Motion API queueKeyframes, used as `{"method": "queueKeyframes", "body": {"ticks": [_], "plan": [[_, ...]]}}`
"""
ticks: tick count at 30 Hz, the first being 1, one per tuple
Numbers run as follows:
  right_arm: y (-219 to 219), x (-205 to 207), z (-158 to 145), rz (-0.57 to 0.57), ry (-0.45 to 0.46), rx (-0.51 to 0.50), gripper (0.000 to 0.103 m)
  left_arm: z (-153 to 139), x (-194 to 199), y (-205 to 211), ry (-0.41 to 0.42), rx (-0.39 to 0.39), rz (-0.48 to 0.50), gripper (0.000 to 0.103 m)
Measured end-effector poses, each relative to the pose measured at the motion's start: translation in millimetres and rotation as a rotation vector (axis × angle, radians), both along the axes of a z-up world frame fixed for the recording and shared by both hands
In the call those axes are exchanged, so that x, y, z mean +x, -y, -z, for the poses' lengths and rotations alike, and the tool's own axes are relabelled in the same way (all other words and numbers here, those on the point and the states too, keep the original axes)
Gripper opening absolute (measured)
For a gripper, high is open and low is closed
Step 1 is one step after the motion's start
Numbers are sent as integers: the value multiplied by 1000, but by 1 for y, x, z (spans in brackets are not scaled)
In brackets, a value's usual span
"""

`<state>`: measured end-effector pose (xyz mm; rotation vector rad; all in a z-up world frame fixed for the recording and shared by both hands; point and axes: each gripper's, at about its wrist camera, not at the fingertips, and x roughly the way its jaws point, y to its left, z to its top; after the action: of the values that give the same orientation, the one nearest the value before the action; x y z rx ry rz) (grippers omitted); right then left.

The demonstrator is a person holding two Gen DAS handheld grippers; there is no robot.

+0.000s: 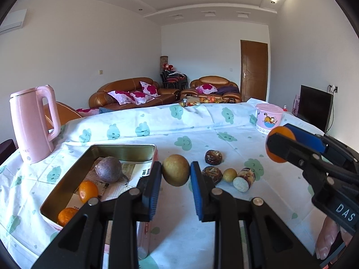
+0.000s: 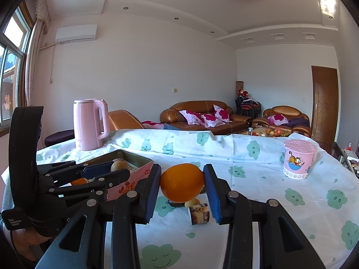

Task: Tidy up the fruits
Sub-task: 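Lift the yellow fruit with the left tool while the right tool holds the orange, then carry the yellow fruit and the orange into the tin box with both tools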

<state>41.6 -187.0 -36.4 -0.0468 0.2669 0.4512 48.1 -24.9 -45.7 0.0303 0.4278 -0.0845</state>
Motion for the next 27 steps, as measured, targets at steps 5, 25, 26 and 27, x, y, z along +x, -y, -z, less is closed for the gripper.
{"method": "queueKeyframes", "body": {"ticks": [5,25,26,27], "plan": [[-15,3,-1,-36,-9,5,41,-2,1,-20,-7,-14,-40,28],[-76,20,-7,-144,-22,-41,41,-2,6,-75,-42,-21,-158,28],[-78,21,-7,-148,-24,-40,41,-2,7,-78,-47,-21,-163,28],[-80,21,-7,-152,-25,-41,41,-1,8,-81,-52,-21,-168,28]]}}
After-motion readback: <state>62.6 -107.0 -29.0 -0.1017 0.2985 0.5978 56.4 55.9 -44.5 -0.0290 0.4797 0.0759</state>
